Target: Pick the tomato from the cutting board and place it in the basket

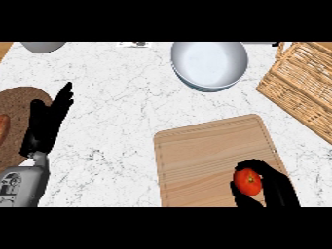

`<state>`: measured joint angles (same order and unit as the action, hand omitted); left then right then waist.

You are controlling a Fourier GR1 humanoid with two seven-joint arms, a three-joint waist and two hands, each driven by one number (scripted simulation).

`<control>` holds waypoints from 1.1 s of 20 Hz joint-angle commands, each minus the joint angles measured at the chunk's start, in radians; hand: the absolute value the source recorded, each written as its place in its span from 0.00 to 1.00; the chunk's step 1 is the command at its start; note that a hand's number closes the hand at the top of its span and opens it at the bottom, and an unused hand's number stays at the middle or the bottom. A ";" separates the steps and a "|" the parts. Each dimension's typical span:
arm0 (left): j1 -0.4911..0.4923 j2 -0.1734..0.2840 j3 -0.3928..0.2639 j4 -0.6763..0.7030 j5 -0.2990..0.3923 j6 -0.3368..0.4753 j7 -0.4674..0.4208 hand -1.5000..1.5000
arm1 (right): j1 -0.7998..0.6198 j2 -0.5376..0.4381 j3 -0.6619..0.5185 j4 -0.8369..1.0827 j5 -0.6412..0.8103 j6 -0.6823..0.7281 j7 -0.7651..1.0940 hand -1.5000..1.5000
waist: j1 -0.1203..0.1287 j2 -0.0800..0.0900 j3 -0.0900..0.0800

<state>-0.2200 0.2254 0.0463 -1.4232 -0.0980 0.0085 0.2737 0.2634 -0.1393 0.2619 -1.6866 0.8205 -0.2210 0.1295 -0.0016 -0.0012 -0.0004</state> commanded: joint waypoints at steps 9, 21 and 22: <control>-0.003 -0.032 -0.029 0.019 -0.019 0.003 -0.028 0.50 | -0.132 -0.406 0.252 0.067 0.320 0.253 -0.313 1.00 | 0.029 0.004 -0.001; 0.005 0.003 0.022 0.023 -0.015 -0.003 -0.014 0.50 | -0.056 -0.509 0.069 -0.261 -0.027 0.395 -0.491 1.00 | -0.013 -0.002 0.000; -0.017 0.010 0.046 0.053 0.004 -0.010 -0.031 0.50 | 0.020 -0.511 0.089 -0.326 -0.043 0.400 -0.483 1.00 | -0.027 -0.003 -0.001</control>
<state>-0.2209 0.2231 0.0689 -1.3820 -0.1022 -0.0029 0.2347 0.1911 -0.6245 0.3968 -1.8654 0.9303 0.1018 -0.3320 -0.0097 -0.0026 -0.0012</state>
